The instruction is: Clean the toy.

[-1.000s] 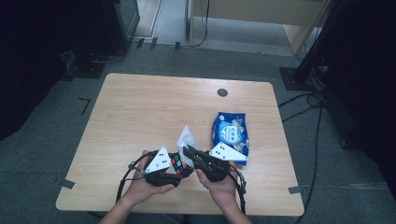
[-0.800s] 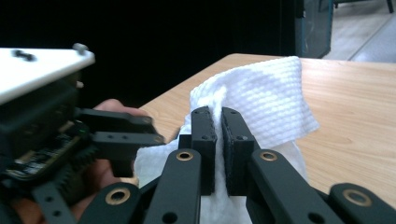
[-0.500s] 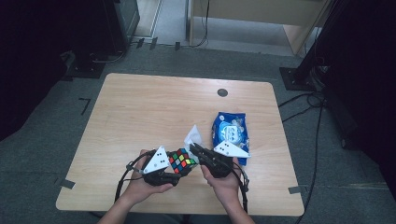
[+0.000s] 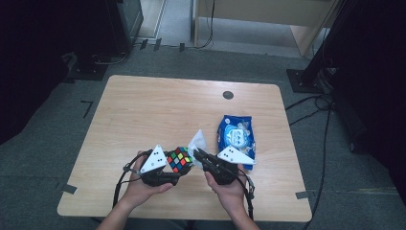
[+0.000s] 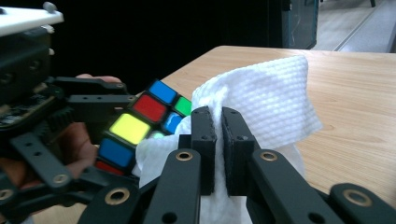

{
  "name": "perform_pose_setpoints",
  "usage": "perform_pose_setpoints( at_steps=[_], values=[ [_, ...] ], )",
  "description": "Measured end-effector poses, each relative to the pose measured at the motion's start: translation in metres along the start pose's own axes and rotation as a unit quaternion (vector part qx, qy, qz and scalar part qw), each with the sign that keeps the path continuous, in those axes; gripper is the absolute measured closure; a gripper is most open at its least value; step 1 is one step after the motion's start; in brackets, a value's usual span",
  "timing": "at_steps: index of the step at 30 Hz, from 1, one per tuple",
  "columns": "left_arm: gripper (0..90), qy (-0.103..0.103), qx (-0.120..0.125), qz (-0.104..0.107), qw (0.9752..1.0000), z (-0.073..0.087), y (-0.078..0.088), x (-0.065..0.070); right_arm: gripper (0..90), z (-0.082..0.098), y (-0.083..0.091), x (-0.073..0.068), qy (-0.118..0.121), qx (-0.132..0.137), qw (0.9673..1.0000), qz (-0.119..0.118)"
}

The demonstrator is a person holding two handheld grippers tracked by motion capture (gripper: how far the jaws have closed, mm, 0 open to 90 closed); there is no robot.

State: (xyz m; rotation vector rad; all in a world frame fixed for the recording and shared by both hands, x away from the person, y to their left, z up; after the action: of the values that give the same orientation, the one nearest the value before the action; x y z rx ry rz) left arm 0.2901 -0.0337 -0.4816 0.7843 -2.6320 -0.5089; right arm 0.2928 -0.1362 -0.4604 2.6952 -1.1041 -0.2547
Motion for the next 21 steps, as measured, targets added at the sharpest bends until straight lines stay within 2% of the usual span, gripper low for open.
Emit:
perform_pose_setpoints(
  at_steps=[5,9,17,19,20,21],
  values=[
    [34.1,0.009,-0.005,-0.009,0.9999,0.002,-0.002,-0.003,85.9,-0.006,0.002,-0.01,0.006,0.008,0.9999,-0.01],
    [34.1,0.01,-0.007,-0.006,0.9999,0.002,-0.003,-0.002,86.0,-0.011,0.003,-0.018,0.01,0.013,0.9998,-0.014],
    [34.2,0.006,-0.016,-0.001,0.9998,0.007,-0.008,0.004,86.0,-0.015,0.004,-0.024,0.005,0.022,0.9995,-0.023],
    [34.1,0.003,-0.019,0.001,0.9998,0.008,-0.01,0.005,85.7,-0.016,0.004,-0.027,0.008,0.022,0.9991,-0.034],
    [34.1,0.0,-0.018,0.001,0.9998,0.007,-0.01,0.005,85.5,-0.017,0.004,-0.029,0.018,0.022,0.9988,-0.039],
    [34.1,0.0,-0.016,0.002,0.9999,0.007,-0.01,0.006,85.5,-0.022,0.006,-0.031,0.039,0.028,0.9982,-0.035]
  ],
)
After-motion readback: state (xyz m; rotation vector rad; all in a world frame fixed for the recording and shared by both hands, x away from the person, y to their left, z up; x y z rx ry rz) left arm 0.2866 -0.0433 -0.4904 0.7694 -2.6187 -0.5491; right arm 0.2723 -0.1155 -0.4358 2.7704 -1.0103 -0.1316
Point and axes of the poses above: each handheld gripper's, and its own axes: y roughly backward along the jaws, z roughly out of its underside, x roughly to its right, the point moved 9 cm from there along -y, roughly forward along the jaws, and after that the axes turned 13 degrees about y, right-handed, at the moved point
